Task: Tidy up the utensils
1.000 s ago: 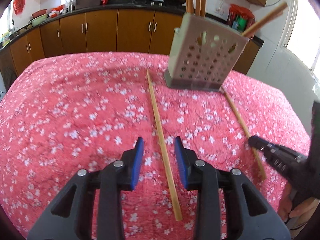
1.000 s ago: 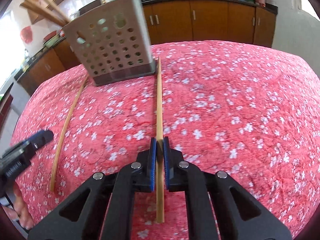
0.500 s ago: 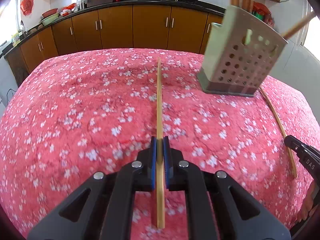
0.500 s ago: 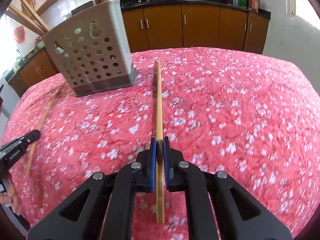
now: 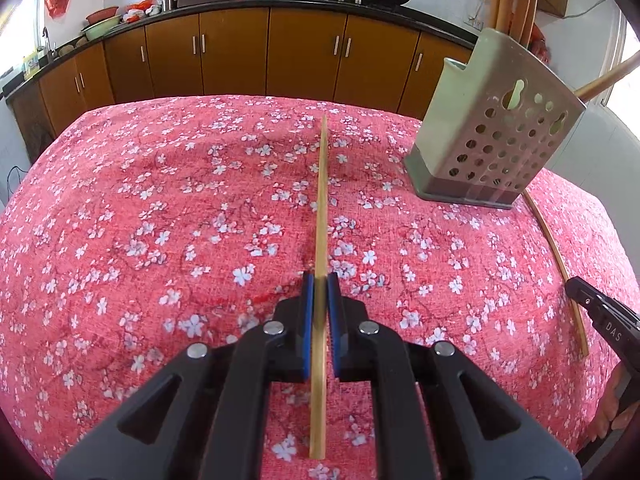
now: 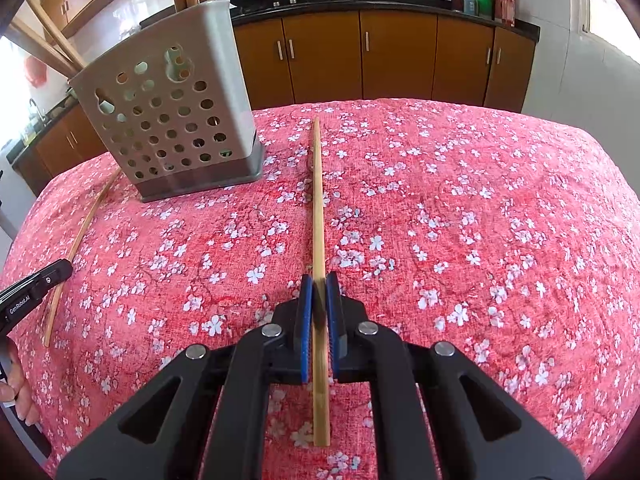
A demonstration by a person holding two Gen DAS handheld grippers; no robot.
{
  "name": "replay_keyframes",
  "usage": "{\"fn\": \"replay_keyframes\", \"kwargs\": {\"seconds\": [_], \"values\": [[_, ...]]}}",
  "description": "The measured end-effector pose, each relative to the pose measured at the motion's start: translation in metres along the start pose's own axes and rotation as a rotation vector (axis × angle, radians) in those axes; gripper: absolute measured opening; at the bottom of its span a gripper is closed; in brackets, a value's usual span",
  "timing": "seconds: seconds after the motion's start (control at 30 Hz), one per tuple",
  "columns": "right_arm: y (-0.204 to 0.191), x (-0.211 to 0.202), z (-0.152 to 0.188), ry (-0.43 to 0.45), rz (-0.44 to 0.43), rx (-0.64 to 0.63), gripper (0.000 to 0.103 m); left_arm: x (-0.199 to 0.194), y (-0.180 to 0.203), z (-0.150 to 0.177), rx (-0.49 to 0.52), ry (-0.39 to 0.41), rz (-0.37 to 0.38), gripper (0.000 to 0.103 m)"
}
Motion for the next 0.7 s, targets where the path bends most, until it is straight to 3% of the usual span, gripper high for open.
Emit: {"fn": "replay_keyframes", "kwargs": {"seconds": [0.7], "values": [[-0.0011, -0.0027, 0.0043, 0.002, 0.002, 0.001, 0.008, -0.001, -0.0018, -0.0001, -0.006, 0.0, 0.003, 0.01]]}}
Point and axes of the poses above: each gripper's, at about its wrist camera, not at the fingertips, and x roughly the way its jaws point, y to its right, z to its underside, the point moved 8 cm from there along x, roughly the way its jaws point, and after that the axes turned 2 degrees about -y, right-handed, at the moved point
